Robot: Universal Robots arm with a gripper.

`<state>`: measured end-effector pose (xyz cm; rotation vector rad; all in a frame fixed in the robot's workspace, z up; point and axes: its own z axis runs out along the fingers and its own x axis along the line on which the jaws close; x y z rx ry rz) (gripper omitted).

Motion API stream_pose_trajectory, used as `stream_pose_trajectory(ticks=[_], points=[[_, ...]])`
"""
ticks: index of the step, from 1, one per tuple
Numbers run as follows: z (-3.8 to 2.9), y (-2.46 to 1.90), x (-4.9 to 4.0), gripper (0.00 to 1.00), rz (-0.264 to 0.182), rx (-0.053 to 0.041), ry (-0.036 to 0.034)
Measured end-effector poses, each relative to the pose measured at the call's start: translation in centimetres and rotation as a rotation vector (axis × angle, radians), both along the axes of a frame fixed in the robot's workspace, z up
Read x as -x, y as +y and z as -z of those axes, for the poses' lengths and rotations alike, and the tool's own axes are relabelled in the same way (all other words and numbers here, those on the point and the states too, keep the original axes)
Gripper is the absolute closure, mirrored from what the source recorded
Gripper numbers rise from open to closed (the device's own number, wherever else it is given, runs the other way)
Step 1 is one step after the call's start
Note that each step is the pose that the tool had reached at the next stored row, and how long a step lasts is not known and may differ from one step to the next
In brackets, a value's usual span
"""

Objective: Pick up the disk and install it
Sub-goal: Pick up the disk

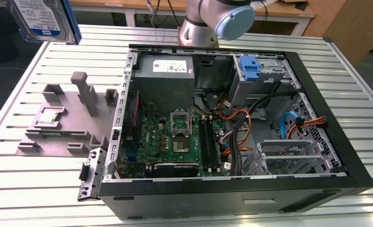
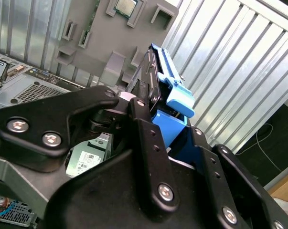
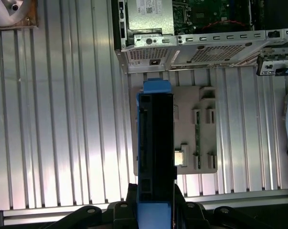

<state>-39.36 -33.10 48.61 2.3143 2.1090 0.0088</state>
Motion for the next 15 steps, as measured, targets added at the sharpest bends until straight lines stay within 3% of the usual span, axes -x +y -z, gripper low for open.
stream_pose_trajectory(ticks=[6, 15], points=[[0.01, -0.42, -0.12, 0.63, 0.000, 0.0030, -0.0001], [0.01, -0.44, -1.66, 0.63, 0.000, 0.0031, -0.0001]])
